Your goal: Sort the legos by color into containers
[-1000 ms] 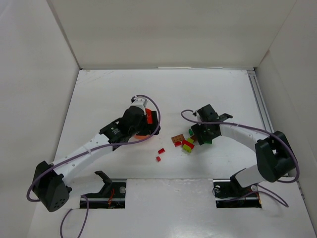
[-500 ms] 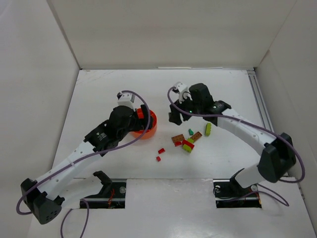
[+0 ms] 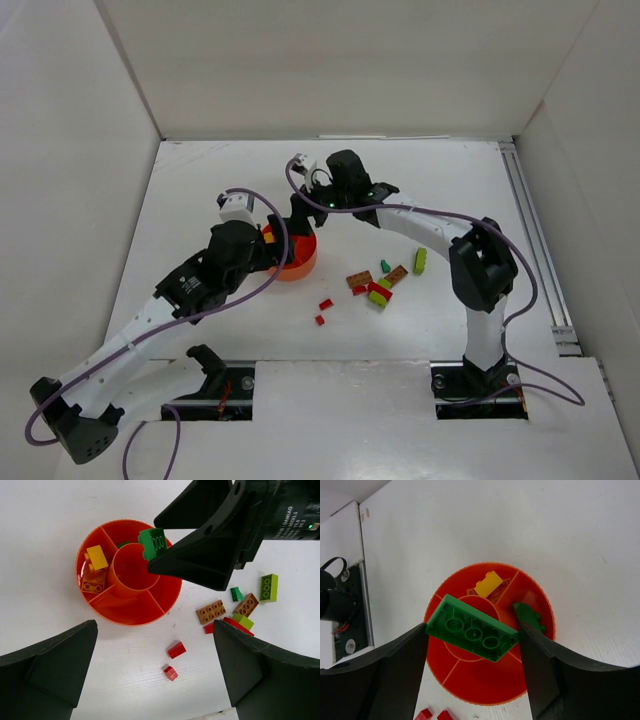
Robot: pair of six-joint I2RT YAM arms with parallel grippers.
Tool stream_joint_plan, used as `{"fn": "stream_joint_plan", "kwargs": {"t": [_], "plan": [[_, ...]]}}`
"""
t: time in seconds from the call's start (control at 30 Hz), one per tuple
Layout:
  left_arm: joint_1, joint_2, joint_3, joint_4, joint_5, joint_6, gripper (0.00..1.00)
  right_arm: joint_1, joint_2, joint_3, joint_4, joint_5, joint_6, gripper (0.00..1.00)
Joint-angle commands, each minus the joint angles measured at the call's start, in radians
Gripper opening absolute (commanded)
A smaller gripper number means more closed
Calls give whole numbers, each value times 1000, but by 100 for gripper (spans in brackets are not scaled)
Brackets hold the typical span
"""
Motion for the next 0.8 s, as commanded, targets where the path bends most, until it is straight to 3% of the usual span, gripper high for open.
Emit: {"fn": "stream_joint_plan", "kwargs": {"t": [0.0,0.77], "plan": [[6,-34,43,-25,-36,-24,100,10,11,65,92,-77,23,56],[6,-54,43,-56,-54,-73,100,-42,92,48,130,-126,43,64]]}}
